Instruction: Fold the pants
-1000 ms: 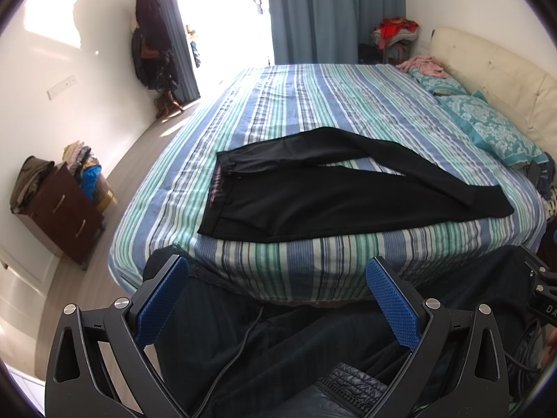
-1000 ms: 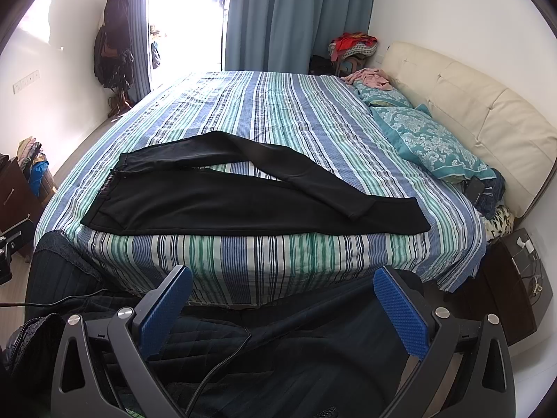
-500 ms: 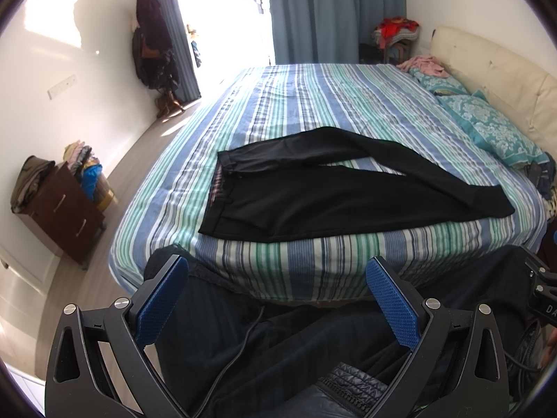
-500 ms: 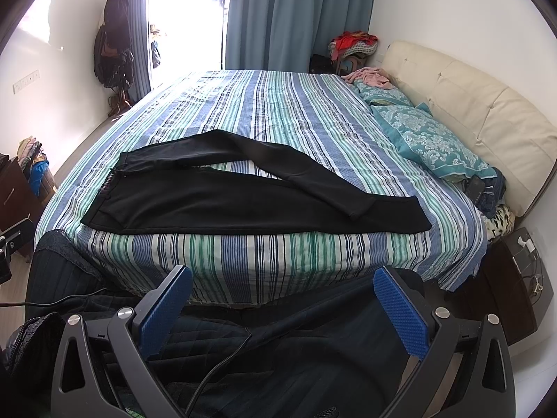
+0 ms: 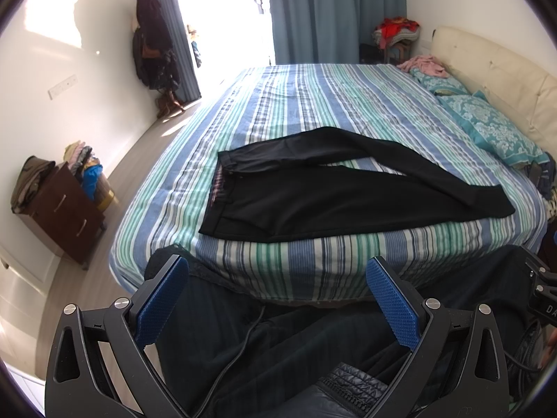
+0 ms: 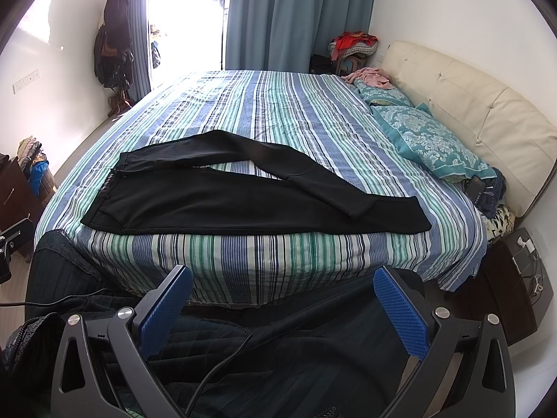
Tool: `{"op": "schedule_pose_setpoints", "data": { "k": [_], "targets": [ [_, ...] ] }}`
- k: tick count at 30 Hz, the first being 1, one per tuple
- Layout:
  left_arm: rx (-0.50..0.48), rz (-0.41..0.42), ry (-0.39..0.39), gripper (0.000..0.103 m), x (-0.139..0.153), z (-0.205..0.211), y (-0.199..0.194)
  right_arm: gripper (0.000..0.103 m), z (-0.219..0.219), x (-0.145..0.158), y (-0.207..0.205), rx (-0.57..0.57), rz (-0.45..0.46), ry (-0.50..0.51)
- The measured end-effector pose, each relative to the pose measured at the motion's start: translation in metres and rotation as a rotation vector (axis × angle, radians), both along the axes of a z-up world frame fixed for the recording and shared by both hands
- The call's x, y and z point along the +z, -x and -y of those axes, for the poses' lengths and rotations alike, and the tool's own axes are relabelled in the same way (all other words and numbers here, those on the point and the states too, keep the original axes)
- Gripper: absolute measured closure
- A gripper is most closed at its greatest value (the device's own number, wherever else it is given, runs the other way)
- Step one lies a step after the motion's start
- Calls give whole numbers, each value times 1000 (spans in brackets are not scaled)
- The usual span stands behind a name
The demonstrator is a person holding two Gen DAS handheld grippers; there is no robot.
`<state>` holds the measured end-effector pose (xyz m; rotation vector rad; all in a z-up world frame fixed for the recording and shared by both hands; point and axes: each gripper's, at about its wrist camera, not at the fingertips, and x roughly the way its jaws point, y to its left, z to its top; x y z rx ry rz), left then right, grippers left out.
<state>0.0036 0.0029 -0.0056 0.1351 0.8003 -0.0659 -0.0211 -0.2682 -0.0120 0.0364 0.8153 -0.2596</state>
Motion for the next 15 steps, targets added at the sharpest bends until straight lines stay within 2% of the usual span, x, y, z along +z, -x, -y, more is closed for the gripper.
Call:
{"op": "schedule_pose_setpoints", "data": {
  "k": [15],
  "targets": [
    [0, -21, -6, 1, -4, -6, -3, 0, 3, -3, -1, -8, -1, -9]
  ]
}}
